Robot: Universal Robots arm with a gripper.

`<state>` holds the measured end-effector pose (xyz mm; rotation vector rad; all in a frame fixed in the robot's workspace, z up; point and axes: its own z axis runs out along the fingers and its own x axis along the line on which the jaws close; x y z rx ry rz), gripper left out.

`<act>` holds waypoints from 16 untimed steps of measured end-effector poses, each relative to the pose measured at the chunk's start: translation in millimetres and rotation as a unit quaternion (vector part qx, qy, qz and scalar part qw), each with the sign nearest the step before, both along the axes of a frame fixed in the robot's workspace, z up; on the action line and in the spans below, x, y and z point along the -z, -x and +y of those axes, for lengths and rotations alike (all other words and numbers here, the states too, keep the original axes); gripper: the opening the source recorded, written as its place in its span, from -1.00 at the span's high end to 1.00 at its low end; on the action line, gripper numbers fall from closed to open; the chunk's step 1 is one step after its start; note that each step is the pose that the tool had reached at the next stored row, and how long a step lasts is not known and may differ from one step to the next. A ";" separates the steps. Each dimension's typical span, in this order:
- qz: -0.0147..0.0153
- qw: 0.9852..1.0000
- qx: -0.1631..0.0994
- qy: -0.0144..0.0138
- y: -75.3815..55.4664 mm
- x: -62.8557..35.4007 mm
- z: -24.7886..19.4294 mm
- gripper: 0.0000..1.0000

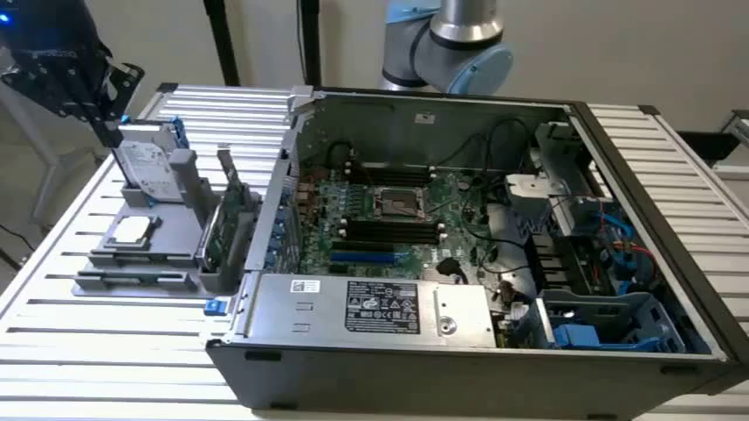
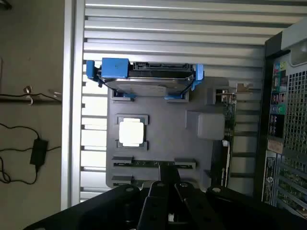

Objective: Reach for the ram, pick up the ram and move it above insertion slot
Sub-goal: 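Reach for the ram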

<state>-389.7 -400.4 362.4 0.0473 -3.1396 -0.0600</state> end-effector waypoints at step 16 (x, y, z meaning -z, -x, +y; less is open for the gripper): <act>0.000 1.000 -0.001 0.000 0.0 0.0 -4.5 0.79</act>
